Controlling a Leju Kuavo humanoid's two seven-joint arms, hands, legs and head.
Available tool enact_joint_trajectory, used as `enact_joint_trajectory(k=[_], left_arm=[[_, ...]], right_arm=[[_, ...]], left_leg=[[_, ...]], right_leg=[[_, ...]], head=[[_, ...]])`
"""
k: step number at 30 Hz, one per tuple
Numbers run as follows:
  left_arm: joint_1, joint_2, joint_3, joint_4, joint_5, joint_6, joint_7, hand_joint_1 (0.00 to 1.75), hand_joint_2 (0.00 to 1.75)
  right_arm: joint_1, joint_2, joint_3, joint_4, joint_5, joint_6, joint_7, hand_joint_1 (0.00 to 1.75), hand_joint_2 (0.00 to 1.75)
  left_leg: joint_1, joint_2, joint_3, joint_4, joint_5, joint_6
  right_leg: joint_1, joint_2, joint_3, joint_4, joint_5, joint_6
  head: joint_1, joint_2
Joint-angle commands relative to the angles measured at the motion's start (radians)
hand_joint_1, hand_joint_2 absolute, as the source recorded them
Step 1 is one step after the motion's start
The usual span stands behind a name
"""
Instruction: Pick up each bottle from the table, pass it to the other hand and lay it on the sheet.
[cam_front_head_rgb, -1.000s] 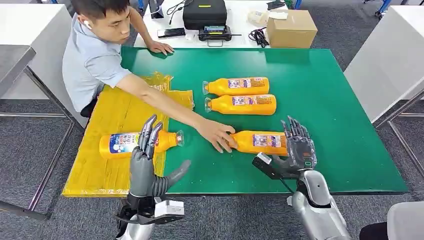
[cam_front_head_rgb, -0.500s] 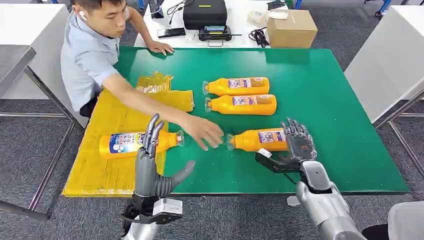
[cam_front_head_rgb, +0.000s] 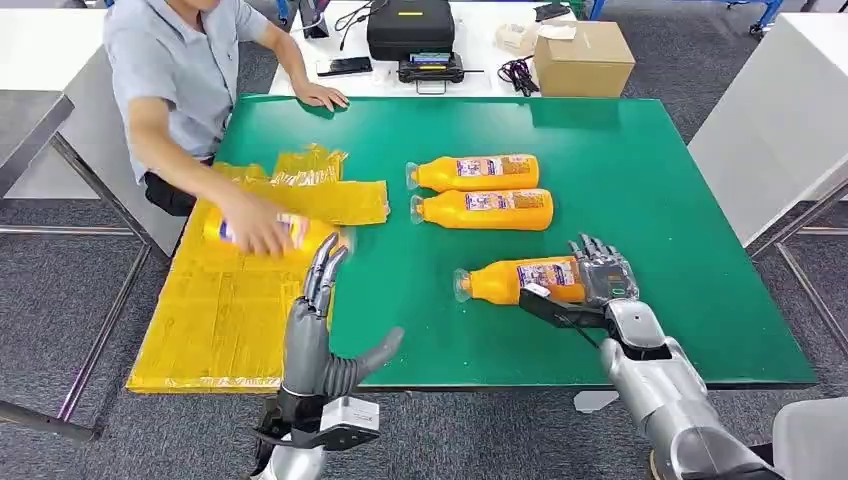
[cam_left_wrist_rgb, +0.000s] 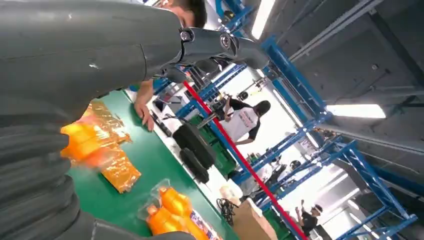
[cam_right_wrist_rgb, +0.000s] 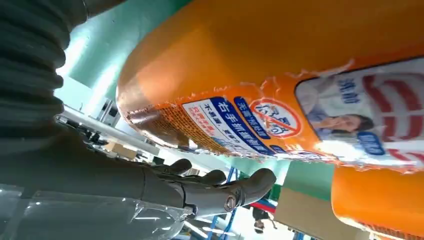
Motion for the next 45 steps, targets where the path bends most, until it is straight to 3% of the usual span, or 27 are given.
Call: enact_joint_trajectory(k=[1,6,7,11,12,13,23,34,37,40,43,45], left_arm=[[-0.005,0.006,-0.046,0.062,0.011,-0.003,0.009,0.00,1.75],[-0.015,0.012,-0.063,0.065,0.011,-0.003,0.013,0.00,1.75],[-0.017,0.011,-0.064,0.065,0.011,-0.003,0.012,0.00,1.75],[-0.018,0.011,-0.064,0.065,0.011,-0.003,0.012,0.00,1.75],[-0.019,0.012,-0.066,0.067,0.013,-0.003,0.011,0.00,1.75],[-0.021,0.013,-0.067,0.069,0.016,-0.003,0.011,0.00,1.75],[-0.047,0.015,-0.083,0.116,0.061,-0.003,-0.027,0.00,1.75],[-0.045,0.018,-0.086,0.107,0.066,-0.003,-0.025,0.00,1.75],[-0.042,0.003,-0.093,0.106,0.236,-0.017,-0.030,0.00,1.75],[-0.073,0.042,-0.132,0.150,0.630,-0.139,0.049,0.00,1.75],[-0.081,0.055,-0.149,0.172,0.666,-0.132,0.028,0.00,1.75],[-0.061,0.054,-0.148,0.154,0.770,-0.139,-0.002,0.00,1.75]], right_arm=[[-0.062,-0.003,0.066,0.131,0.008,-0.010,0.001,0.00,1.75],[-0.110,0.018,0.074,0.169,0.001,0.009,-0.001,0.00,1.75],[-0.119,0.023,0.077,0.185,-0.008,0.020,-0.016,0.31,1.75],[-0.117,0.023,0.078,0.186,-0.009,0.018,-0.017,0.31,1.75],[-0.117,0.024,0.075,0.191,-0.017,0.024,-0.023,1.55,1.75],[-0.120,0.022,0.082,0.202,-0.025,0.044,-0.034,1.75,1.75],[-0.079,-0.040,0.025,0.239,-0.218,0.157,-0.209,1.75,1.75],[-0.052,-0.056,0.034,0.194,-0.277,0.161,-0.235,1.75,1.75],[0.032,-0.043,-0.079,0.086,-0.532,0.255,-0.374,1.75,1.75],[0.190,-0.046,-0.109,-0.159,-0.648,0.231,-0.366,1.75,1.75],[0.242,-0.047,-0.103,-0.248,-0.661,0.234,-0.329,1.75,1.75],[0.280,-0.012,-0.136,-0.342,-0.757,0.260,-0.363,1.75,1.75]], left_leg=[[0.002,0.001,0.003,0.000,-0.002,-0.002],[0.001,0.002,0.002,0.000,-0.001,-0.002],[0.001,0.003,0.002,0.000,-0.002,-0.002],[0.001,0.002,0.002,0.000,-0.001,-0.002],[0.002,0.003,0.003,0.000,-0.002,-0.003],[0.001,0.002,0.002,0.000,-0.001,-0.002],[0.002,-0.003,0.004,-0.001,0.000,-0.002],[0.002,-0.002,0.007,-0.001,-0.001,-0.002],[0.003,-0.002,0.007,-0.001,-0.001,-0.002],[0.002,-0.004,0.007,-0.001,0.000,-0.002],[0.004,-0.003,0.009,-0.002,-0.001,-0.004],[0.002,-0.001,0.006,-0.001,-0.002,-0.002]], right_leg=[[0.002,0.001,0.004,-0.001,-0.001,-0.003],[0.001,0.002,0.002,0.000,0.000,-0.002],[0.002,0.003,0.002,0.000,0.000,-0.003],[0.001,0.001,0.001,0.000,0.000,-0.002],[0.002,0.002,0.003,-0.001,-0.001,-0.003],[0.001,0.002,0.002,0.000,-0.001,-0.003],[0.002,-0.004,0.005,-0.002,-0.001,-0.002],[0.002,-0.003,0.007,-0.002,-0.001,-0.003],[0.003,-0.003,0.008,-0.003,-0.001,-0.003],[0.002,-0.005,0.008,-0.003,-0.001,-0.002],[0.004,-0.004,0.011,-0.005,-0.002,-0.004],[0.002,-0.001,0.007,-0.002,-0.001,-0.003]], head=[[0.000,0.000],[0.000,0.000],[0.000,0.000],[0.000,0.000],[0.000,0.000],[0.000,0.000],[0.000,0.000],[0.000,0.000],[0.000,0.000],[0.001,0.000],[0.000,0.000],[0.000,0.000]])
